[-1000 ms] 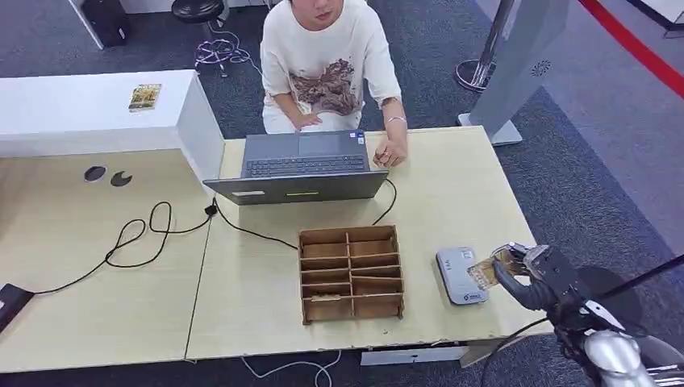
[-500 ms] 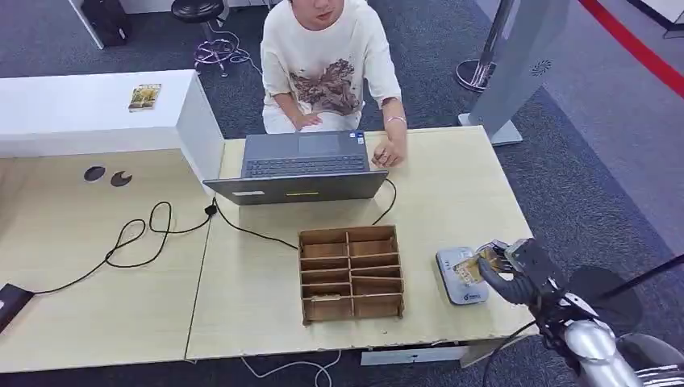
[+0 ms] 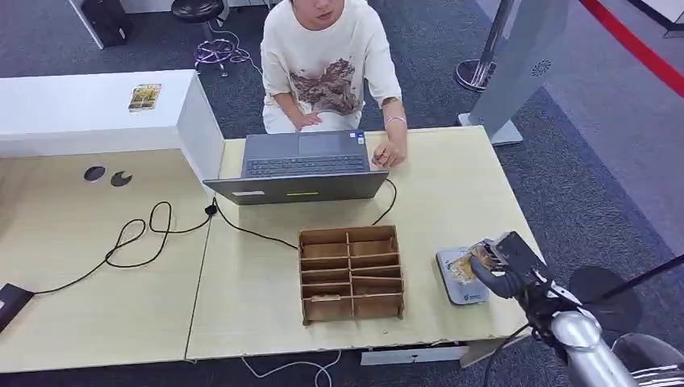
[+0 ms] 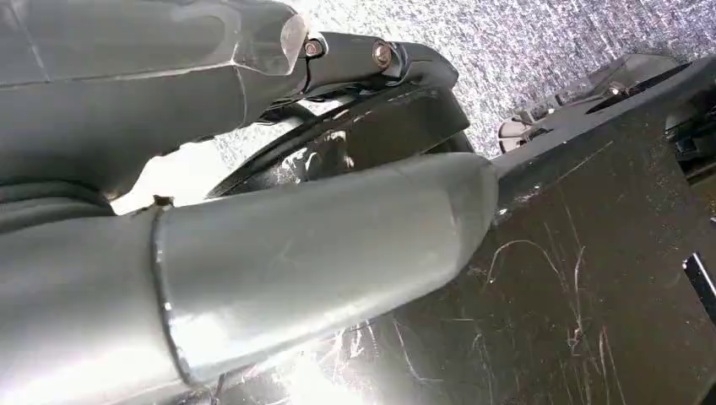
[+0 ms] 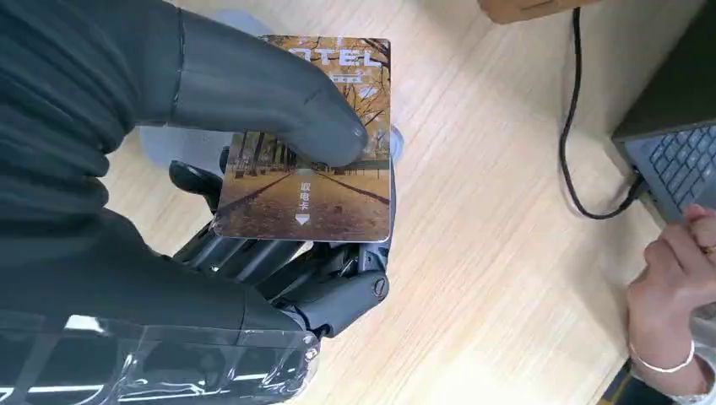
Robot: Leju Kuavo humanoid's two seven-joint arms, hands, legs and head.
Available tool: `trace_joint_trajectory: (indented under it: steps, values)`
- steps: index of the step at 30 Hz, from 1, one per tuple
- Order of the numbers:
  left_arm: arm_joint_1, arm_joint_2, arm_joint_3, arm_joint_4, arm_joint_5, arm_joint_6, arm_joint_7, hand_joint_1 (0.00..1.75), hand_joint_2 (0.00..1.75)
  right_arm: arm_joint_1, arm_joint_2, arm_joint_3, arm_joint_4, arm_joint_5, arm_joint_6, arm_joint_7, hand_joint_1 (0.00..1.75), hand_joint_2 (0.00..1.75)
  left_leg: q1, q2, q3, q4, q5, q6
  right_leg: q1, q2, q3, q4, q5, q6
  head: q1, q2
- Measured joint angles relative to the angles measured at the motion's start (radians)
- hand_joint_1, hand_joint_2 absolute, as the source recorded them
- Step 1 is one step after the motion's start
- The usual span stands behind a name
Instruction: Pass the card to the sensor for recognition and then transmit it.
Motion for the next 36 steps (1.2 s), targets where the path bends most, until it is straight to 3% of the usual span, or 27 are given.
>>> trace_joint_trajectory:
  steps: [23, 30, 36]
  values:
    - [0.000, 0.000, 0.000, 0.000, 0.000, -0.001, 0.000, 0.00, 0.00, -0.002, 0.000, 0.025, 0.044, 0.008, -0.010, 0.024, 1.75, 1.75, 0.000, 0.000, 0.000, 0.000, 0.000, 0.000, 0.000, 0.000, 0.000, 0.000, 0.000, 0.000, 0.000, 0.000]
    - [0.000, 0.000, 0.000, 0.000, 0.003, -0.002, 0.000, 0.00, 0.00, -0.009, 0.008, 0.041, 0.049, 0.152, -0.095, 0.069, 1.75, 1.75, 0.000, 0.000, 0.000, 0.000, 0.000, 0.000, 0.000, 0.000, 0.000, 0.000, 0.000, 0.000, 0.000, 0.000]
    - [-0.001, 0.000, 0.000, 0.000, 0.005, -0.002, 0.005, 0.00, 0.00, -0.015, 0.036, 0.044, 0.050, 0.233, -0.107, 0.087, 1.75, 1.75, 0.000, 0.000, 0.000, 0.000, 0.000, 0.000, 0.000, 0.000, 0.000, 0.000, 0.000, 0.000, 0.000, 0.000]
